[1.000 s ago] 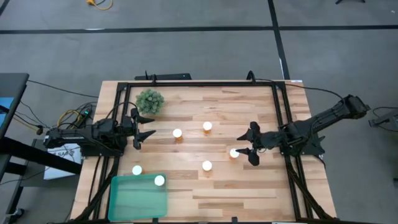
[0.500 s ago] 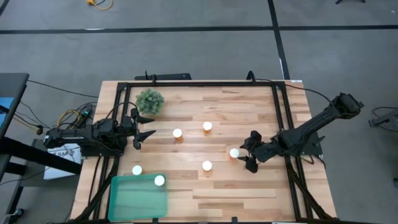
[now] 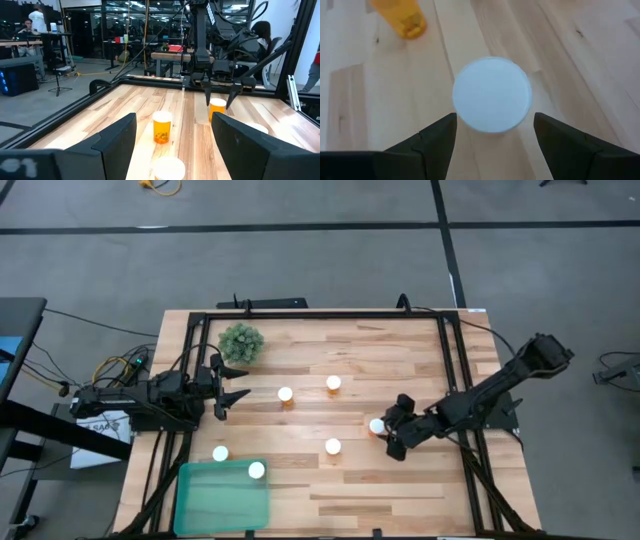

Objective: Pick and place pill bottles into a basket
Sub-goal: Put the yellow pill bottle into the green bin

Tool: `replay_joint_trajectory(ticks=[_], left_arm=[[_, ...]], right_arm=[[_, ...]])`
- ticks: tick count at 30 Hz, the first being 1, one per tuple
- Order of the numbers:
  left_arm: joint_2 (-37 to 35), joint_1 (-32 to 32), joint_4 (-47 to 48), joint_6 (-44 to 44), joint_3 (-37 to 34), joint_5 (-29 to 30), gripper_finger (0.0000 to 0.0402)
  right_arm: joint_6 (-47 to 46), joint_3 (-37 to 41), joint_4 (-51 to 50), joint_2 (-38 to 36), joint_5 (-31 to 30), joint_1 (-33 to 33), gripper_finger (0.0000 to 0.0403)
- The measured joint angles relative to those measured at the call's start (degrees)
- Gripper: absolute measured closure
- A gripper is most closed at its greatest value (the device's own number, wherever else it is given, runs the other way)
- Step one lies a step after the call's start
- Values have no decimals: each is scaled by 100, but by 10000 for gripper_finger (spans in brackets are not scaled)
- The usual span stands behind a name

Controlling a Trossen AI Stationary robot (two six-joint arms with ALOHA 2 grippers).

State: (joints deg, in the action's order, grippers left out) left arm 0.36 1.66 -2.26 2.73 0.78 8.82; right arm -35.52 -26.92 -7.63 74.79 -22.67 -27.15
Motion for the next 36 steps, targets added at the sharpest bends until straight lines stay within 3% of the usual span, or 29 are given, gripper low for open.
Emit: replay_joint_trajectory(ticks=[13, 23, 26, 32, 36], left_arm=[[2, 0, 0, 3, 2, 0, 153], [1, -1, 0, -26, 2, 0, 153], [0, -1, 0, -1, 2, 0, 153], [1, -1, 0, -25, 1, 0, 153], [1, -1, 0, -6, 1, 0, 153]], right_arm=[[357, -2, 685, 334, 312, 314, 146], [353, -11, 735, 321, 331, 329, 226], [392, -16, 859, 321, 333, 329, 233], [730, -475, 790, 321, 401, 329, 203], [1263, -1121, 581, 321, 498, 364, 219]])
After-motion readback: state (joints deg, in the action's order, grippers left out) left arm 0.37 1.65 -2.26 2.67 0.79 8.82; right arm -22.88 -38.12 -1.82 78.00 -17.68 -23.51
